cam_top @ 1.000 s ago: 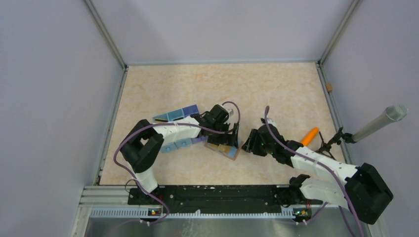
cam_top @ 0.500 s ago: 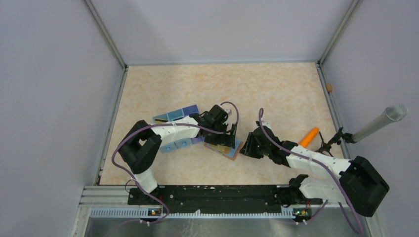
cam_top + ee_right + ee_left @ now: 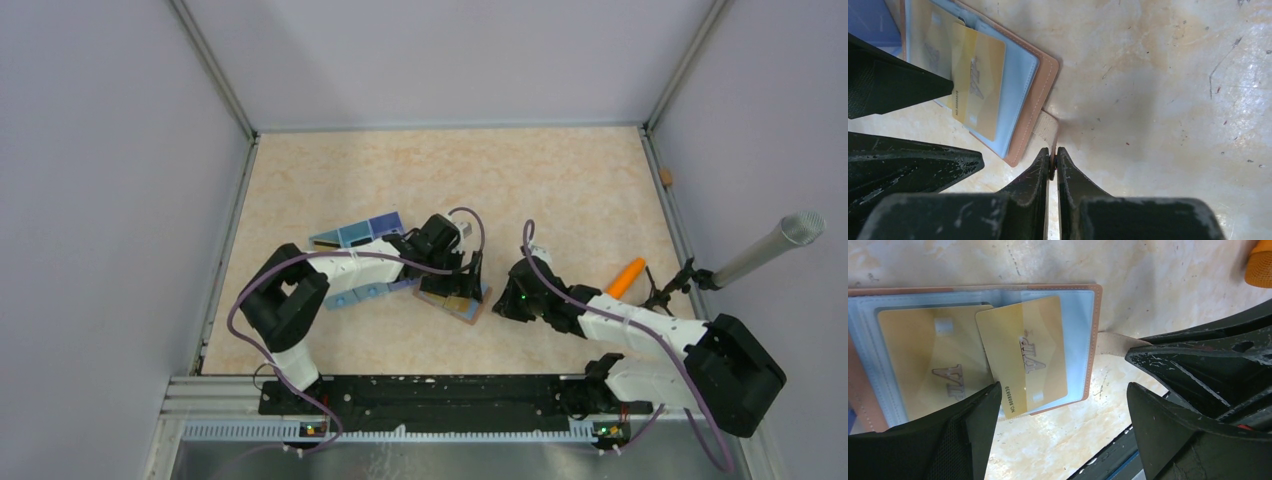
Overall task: Put the credit cards into the card holder
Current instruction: Insert the credit card into the card holder.
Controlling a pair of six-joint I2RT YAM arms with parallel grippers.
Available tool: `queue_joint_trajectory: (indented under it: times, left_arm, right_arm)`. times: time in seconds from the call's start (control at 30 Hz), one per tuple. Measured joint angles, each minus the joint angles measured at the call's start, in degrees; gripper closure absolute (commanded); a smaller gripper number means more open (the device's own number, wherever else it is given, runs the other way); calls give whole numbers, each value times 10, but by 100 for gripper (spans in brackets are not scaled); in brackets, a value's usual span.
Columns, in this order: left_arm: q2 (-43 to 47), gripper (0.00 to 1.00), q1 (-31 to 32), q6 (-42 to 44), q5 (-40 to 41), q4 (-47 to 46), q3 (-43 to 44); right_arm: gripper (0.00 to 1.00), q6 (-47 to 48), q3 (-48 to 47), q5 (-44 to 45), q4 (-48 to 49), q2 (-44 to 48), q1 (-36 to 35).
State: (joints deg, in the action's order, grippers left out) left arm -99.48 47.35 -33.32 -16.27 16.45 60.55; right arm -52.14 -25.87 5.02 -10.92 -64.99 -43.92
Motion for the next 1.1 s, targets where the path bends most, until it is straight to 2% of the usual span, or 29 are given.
queue_joint_trajectory:
  times: [0.7, 0.87, 1.0, 1.07, 1.1]
  left_arm:
    - [-22, 3, 2, -52, -87, -118, -22]
    - [-25, 2, 9, -70, -104, -155, -30]
    - [-12, 1, 11, -74, -105, -163, -48]
    - [5, 1, 11, -76, -105, -162, -59]
    - [15, 1, 12, -76, -104, -160, -63]
  right_arm:
    - [100, 7, -3, 38, -32, -4, -1]
    - [100, 35, -13, 46, -54, -4, 4]
    - [100, 90, -28, 46, -66, -4, 35]
    - [94, 115, -36, 48, -68, -4, 52]
    - [85, 130, -43, 50, -71, -5, 61]
